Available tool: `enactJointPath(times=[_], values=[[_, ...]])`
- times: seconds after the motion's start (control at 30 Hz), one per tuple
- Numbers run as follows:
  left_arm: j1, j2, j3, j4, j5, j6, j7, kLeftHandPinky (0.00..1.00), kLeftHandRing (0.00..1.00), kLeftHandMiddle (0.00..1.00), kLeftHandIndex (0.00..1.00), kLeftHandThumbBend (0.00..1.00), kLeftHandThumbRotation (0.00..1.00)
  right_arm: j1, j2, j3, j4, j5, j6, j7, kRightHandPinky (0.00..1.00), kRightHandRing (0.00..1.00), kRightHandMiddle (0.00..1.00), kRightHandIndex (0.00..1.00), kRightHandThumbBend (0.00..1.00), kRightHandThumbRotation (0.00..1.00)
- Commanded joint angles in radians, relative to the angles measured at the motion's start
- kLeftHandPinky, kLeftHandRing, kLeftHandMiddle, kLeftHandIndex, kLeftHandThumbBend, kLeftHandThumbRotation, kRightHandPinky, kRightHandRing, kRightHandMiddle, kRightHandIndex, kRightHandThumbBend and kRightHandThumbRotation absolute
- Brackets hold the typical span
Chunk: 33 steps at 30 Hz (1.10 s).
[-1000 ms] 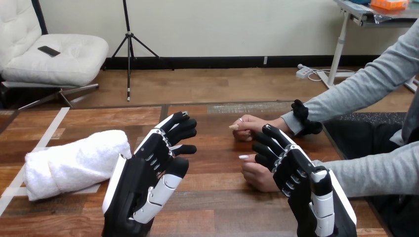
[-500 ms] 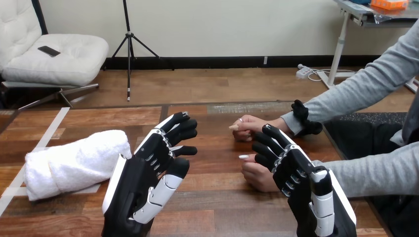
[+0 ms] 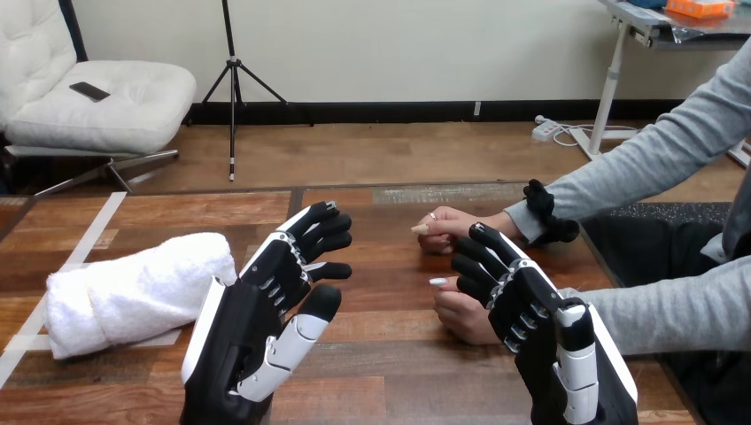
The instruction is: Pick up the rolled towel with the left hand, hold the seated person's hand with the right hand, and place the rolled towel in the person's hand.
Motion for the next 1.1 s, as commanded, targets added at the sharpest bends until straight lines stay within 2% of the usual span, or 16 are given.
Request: enactJointPath(times=[0.0, 0.23, 0.47, 0.6, 0.83, 1.07], values=[[-0.042, 0.007, 0.023, -0.003, 0.039, 0.010, 0.041, 0.70, 0.81, 0.82, 0.83, 0.65, 0.66, -0.072, 0.007, -0.002, -0.005, -0.001, -0.009, -0.001, 0.94, 0.91, 0.91, 0.91, 0.88, 1.00], [-0.068, 0.038, 0.050, 0.013, 0.099, 0.027, 0.084, 0.73, 0.82, 0.83, 0.83, 0.65, 0.64, -0.075, 0.009, -0.001, -0.001, -0.003, -0.012, -0.002, 0.96, 0.91, 0.90, 0.91, 0.88, 1.00], [-0.097, 0.079, 0.077, 0.031, 0.150, 0.046, 0.105, 0.74, 0.84, 0.85, 0.84, 0.63, 0.60, -0.078, 0.011, -0.002, 0.006, -0.005, -0.017, -0.004, 0.97, 0.91, 0.90, 0.92, 0.87, 1.00], [-0.121, 0.104, 0.096, 0.055, 0.204, 0.040, 0.142, 0.75, 0.84, 0.86, 0.84, 0.63, 0.59, -0.081, 0.014, -0.001, 0.009, -0.006, -0.017, -0.005, 0.97, 0.91, 0.91, 0.92, 0.87, 1.00], [-0.162, 0.146, 0.117, 0.092, 0.306, 0.036, 0.214, 0.70, 0.81, 0.86, 0.85, 0.67, 0.59, -0.084, 0.016, 0.000, 0.011, -0.006, -0.017, -0.005, 0.97, 0.91, 0.90, 0.91, 0.88, 1.00], [-0.201, 0.187, 0.122, 0.114, 0.352, 0.051, 0.246, 0.70, 0.83, 0.88, 0.87, 0.73, 0.60, -0.088, 0.018, 0.001, 0.016, -0.013, -0.024, -0.007, 0.97, 0.90, 0.90, 0.91, 0.88, 1.00]])
